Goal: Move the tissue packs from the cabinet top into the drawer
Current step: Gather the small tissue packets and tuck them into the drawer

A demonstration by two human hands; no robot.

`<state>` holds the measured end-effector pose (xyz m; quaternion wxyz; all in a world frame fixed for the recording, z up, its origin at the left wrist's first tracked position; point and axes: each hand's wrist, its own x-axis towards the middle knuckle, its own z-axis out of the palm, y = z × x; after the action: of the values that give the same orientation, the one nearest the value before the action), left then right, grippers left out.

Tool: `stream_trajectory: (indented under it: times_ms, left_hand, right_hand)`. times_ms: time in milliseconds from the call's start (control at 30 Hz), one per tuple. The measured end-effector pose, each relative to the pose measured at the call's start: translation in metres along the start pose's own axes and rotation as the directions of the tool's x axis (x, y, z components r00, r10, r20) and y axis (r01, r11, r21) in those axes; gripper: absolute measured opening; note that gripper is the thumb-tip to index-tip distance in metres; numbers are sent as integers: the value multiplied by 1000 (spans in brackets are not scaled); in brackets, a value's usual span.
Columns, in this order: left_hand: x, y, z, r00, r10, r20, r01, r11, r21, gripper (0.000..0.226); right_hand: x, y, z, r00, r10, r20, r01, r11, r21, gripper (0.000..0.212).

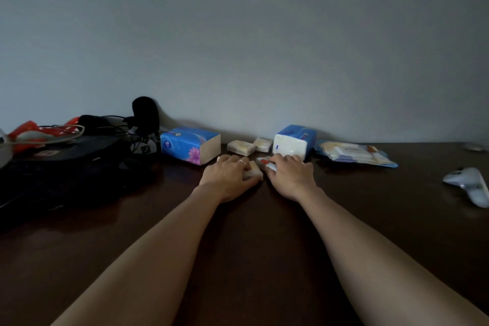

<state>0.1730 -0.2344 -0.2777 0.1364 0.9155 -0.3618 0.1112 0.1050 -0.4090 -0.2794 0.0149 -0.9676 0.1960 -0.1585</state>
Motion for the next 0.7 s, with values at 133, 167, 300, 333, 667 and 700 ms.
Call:
stream_trajectory:
  times_ms: [133,167,300,333,667,700]
  left_hand:
    - [-50,9,-18,1000,6,17,-7,1000,24,61]
    - [-64,12,-23,1000,1,19,-1,1000,29,62]
    - [-129,24,-44,999,-21,26,19,998,63,79]
    - [-146,28,-49,1000,-15,26,13,997,73,82]
    - [-315,59,-75,903,310,-298,-201,917,344,63]
    - [-326,62,-75,883,354,-308,-221,893,393,56]
  right_hand:
    - [-50,-2,-19,998,-50,29,49,998,34,44]
    - [-65,-2,-25,997,-69,34,67,997,42,44]
    - [-127,-4,-49,994,-106,27,102,987,121,51]
    - [-143,-6,-55,993,-114,30,108,981,159,52]
    - [-279,-25,-88,979,-124,-159,149,976,158,51]
    - [-286,-28,-88,970,-154,-188,187,967,173,49]
